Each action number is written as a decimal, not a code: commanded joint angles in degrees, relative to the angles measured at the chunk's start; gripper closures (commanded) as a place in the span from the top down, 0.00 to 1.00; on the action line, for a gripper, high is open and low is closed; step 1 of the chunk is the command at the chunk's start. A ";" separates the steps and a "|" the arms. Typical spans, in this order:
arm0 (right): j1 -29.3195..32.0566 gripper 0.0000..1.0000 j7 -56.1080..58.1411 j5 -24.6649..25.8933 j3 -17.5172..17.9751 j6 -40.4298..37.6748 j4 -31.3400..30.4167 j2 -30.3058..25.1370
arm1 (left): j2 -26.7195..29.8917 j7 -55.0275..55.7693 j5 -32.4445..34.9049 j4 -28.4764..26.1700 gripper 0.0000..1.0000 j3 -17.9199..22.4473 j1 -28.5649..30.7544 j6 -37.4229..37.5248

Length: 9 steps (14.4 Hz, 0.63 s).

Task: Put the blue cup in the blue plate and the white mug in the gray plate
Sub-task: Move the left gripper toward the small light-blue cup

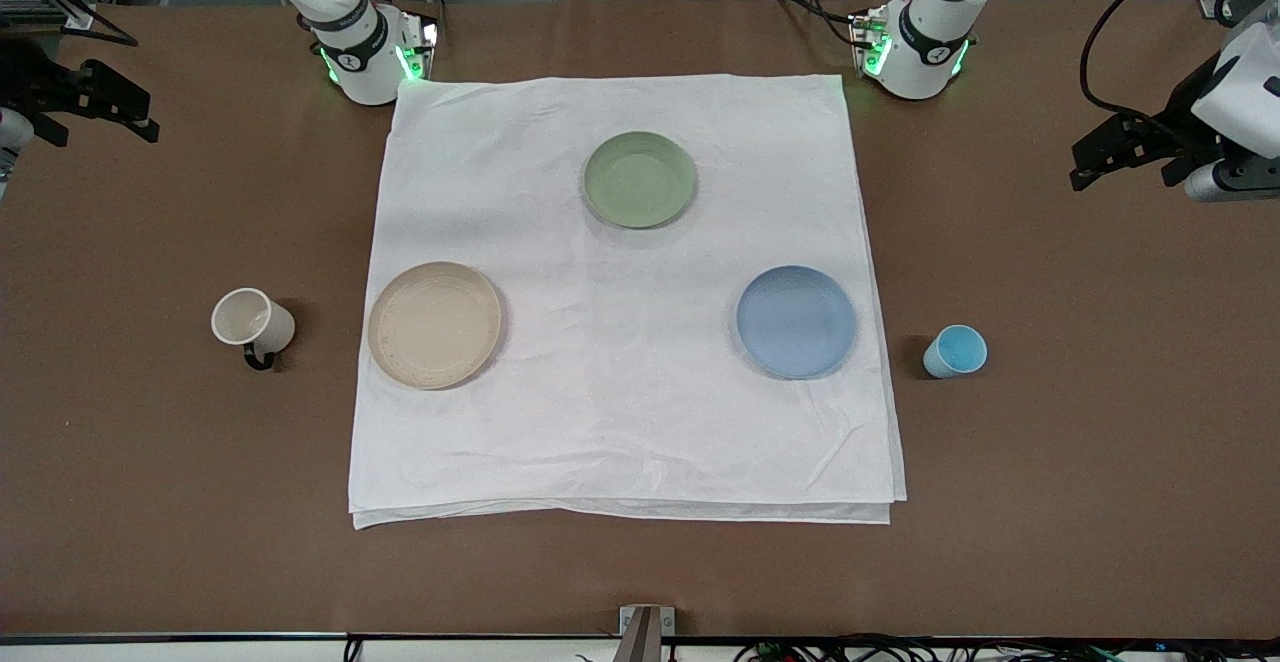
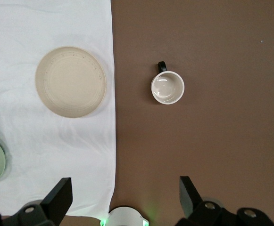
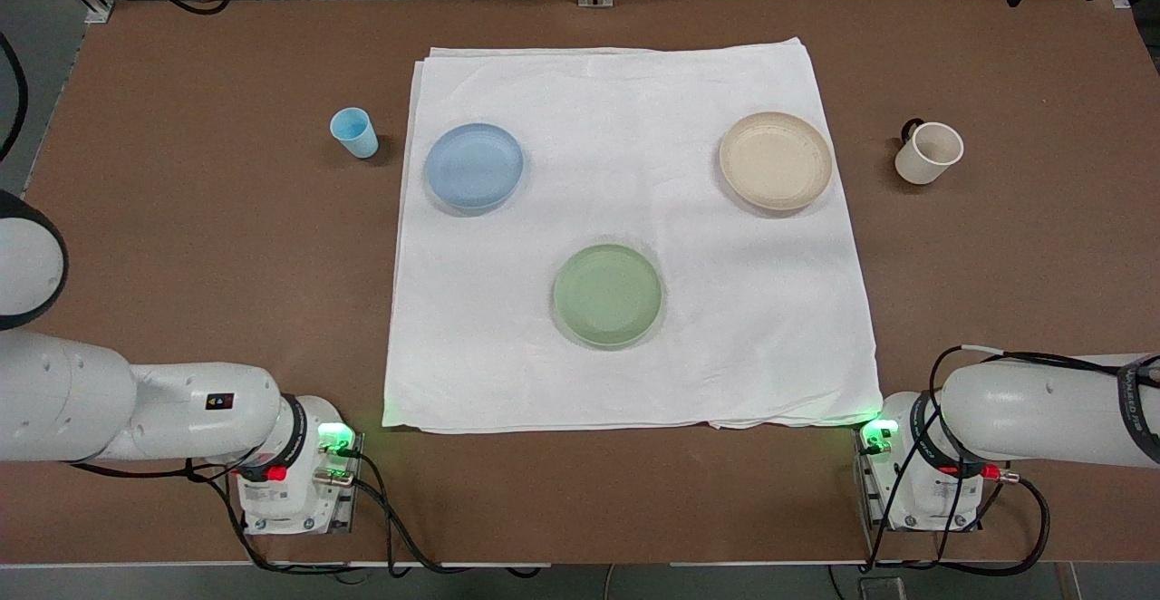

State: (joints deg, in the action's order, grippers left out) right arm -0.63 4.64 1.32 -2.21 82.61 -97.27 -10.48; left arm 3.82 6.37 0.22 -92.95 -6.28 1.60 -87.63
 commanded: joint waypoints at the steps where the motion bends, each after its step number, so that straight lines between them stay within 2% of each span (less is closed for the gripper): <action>1: 1.15 1.00 0.46 -2.70 0.28 0.89 -1.60 -1.65 | -0.21 -1.18 -0.22 0.66 1.00 0.21 0.16 0.88; 4: 0.98 1.00 0.64 -2.81 -0.16 0.63 -1.60 -1.83 | -1.27 -1.27 -0.13 1.36 1.00 0.48 0.33 0.88; 6: 1.07 1.00 1.95 -2.72 -0.34 0.80 -1.60 -1.83 | -3.98 -1.62 -0.13 1.63 1.00 0.48 0.60 0.53; 9: 0.89 1.00 2.13 -2.28 -0.25 0.80 -1.52 -1.83 | -10.39 -1.62 -0.04 0.84 1.00 0.48 1.39 -6.22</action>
State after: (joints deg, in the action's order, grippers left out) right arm -0.50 5.76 -0.44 -2.83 82.75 -97.27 -10.64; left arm -1.68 6.29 0.22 -93.17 -5.85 2.62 -90.78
